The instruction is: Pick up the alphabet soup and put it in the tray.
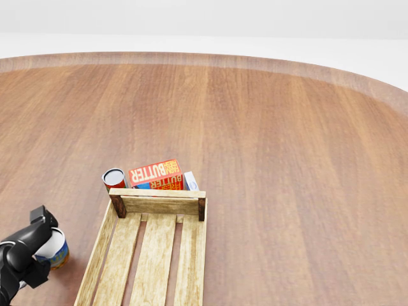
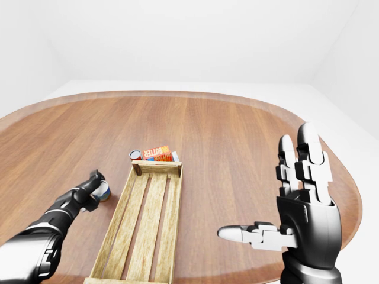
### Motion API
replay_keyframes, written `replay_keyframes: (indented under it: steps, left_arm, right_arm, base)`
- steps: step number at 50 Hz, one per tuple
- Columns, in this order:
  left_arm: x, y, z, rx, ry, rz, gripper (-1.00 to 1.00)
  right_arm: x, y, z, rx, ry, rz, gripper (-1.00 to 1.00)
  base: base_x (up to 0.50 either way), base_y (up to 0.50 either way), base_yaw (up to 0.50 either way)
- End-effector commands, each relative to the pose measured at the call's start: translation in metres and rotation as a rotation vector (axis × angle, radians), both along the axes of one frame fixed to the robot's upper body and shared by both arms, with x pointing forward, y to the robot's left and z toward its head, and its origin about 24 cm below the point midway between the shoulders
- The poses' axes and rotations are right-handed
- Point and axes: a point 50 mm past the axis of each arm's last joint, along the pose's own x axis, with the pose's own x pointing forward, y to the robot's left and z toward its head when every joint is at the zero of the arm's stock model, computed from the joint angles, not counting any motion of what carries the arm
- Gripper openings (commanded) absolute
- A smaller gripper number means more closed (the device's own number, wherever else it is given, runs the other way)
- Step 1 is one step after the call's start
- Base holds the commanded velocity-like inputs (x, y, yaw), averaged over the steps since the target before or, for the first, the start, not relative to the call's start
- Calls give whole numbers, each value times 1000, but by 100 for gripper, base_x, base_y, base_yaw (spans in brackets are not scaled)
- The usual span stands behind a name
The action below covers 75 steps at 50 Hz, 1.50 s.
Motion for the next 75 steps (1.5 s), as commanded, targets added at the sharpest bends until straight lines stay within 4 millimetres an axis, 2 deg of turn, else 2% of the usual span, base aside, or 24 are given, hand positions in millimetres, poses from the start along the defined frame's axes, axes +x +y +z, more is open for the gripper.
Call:
replay_keyframes:
  steps: [1,8,11,13,17,20,24,34,44,52,69,75]
  left_arm:
    - [7,23,24,18,-120,46,-100]
    - [20,37,56,12,-240,53,-100]
    - [24,42,69,-50,-252,60,-100]
    - [27,41,78,-136,-258,45,-100]
    - [30,39,105,-132,-342,-34,-100]
    - [26,30,130,-174,-392,-128,-100]
    - [18,25,149,-163,-428,-159,-100]
    - [3,10,176,-168,-483,-220,-100]
    - [-8,-8,185,-165,-565,-281,-100]
    - [-27,-41,201,-191,-693,-387,-100]
    - [-39,-89,188,-239,-707,-509,-100]
    - [-46,-111,166,-272,-650,-570,-100]
  right_arm:
    - [2,2,1,0,-5,7,100]
    - [3,3,-2,9,5,15,100]
    - [3,2,-4,15,17,15,100]
    - [3,0,-7,21,30,11,100]
    - [3,1,-5,18,23,11,100]
    - [4,2,-8,25,35,16,100]
    - [3,1,-8,29,37,13,100]
    - [1,1,-8,31,40,13,100]
    - [0,0,-9,34,47,10,100]
    - [0,1,-5,23,25,10,100]
    - [0,3,-1,18,7,16,100]
    - [-1,3,-2,20,13,15,100]
  base:
    - [0,0,0]
    - [0,0,0]
    - [0,0,0]
    - [0,0,0]
    - [0,0,0]
    - [0,0,0]
    - [0,0,0]
    - [0,0,0]
    - [0,0,0]
    - [0,0,0]
    - [0,0,0]
    - [0,0,0]
